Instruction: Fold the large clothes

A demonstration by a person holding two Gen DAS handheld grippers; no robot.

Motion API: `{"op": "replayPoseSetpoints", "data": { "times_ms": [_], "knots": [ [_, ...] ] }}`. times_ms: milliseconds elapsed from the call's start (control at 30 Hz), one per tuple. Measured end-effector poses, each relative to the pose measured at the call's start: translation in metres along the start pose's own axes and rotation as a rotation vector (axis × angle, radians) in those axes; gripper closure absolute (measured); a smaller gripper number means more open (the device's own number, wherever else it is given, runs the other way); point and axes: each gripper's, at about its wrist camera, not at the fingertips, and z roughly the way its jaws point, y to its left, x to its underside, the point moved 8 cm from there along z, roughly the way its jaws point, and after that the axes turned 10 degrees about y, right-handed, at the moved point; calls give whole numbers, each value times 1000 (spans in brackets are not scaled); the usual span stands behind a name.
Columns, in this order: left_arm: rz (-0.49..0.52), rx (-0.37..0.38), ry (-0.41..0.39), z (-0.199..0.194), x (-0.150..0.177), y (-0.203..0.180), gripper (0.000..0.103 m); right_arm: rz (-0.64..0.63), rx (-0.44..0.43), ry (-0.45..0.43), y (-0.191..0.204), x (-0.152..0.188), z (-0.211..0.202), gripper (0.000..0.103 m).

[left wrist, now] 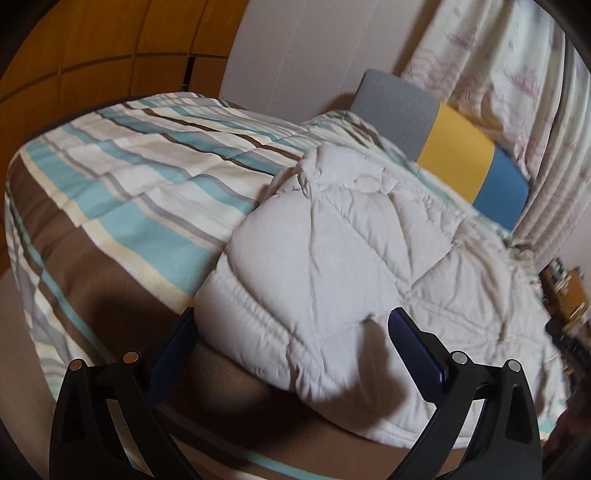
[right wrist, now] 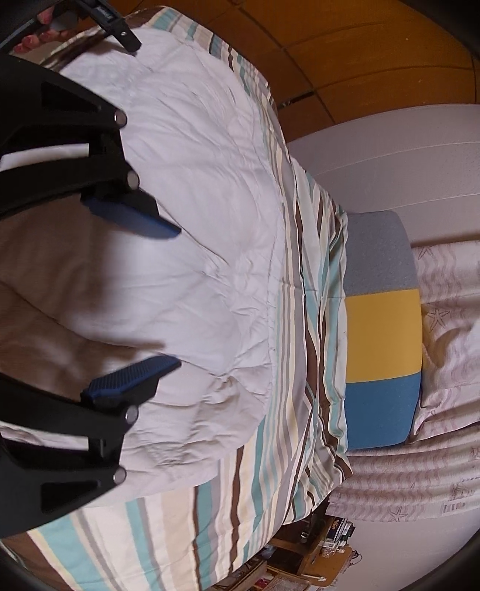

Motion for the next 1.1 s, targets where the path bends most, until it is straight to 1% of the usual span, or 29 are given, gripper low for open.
{"op": "replayPoseSetpoints", "data": {
  "times_ms": [33, 67, 100, 133, 167, 200, 267, 367, 433, 500, 533, 567, 600, 700, 800, 867, 933, 967, 1000, 1033, 1100],
  "knots": [
    [-20, 14, -7, -1, 0, 1, 8, 7, -26, -5, 3, 6, -5, 53],
    [-43, 25, -10, -3, 3, 3, 10, 11, -45, -5, 6, 9, -7, 60],
    [-78, 52, -9, -3, 8, 4, 14, 14, -71, -4, 11, 14, -9, 63],
    [-103, 83, 1, -2, 12, 3, 20, 12, -96, -6, 17, 18, -12, 69],
    [-118, 109, 14, 0, 17, 1, 23, 6, -111, -7, 22, 21, -13, 75],
    [-122, 127, 26, 3, 21, -1, 25, -6, -129, -5, 30, 24, -15, 78],
    [-102, 161, 45, 7, 26, -9, 25, -36, -165, 0, 45, 30, -16, 84],
    [-81, 195, 42, 10, 24, -19, 25, -103, -178, 2, 68, 36, -15, 86],
    [-96, 205, 38, 14, 19, -21, 25, -133, -179, 30, 79, 42, -6, 86],
    [-130, 220, 36, 17, 16, -19, 25, -148, -148, 68, 80, 49, 10, 86],
    [-141, 226, 33, 19, 15, -17, 25, -166, -111, 113, 80, 57, 25, 86],
    [-153, 232, 27, 20, 14, -16, 25, -173, -101, 123, 79, 60, 32, 86],
    [-160, 236, 17, 21, 12, -16, 25, -187, -87, 121, 80, 64, 40, 86],
    [-174, 238, -12, 25, 7, -16, 25, -212, -48, 111, 85, 68, 46, 86],
    [-180, 226, -45, 28, 2, -16, 25, -209, -42, 101, 86, 70, 46, 86],
    [-192, 225, -56, 29, 0, -15, 33, -207, -46, 94, 88, 73, 46, 86],
    [-238, 247, -52, 31, -2, -12, 49, -204, -49, 90, 87, 74, 45, 86],
    [-266, 266, -48, 30, -2, -11, 53, -202, -51, 87, 86, 74, 45, 86],
    [-293, 295, -45, 29, -5, -11, 62, -200, -53, 84, 86, 74, 45, 86],
    [-297, 301, -46, 27, -7, -11, 69, -198, -55, 83, 84, 73, 47, 86],
    [-257, 285, -84, 12, -14, -21, 76, -192, -60, 83, 83, 72, 46, 86]
  ]
}}
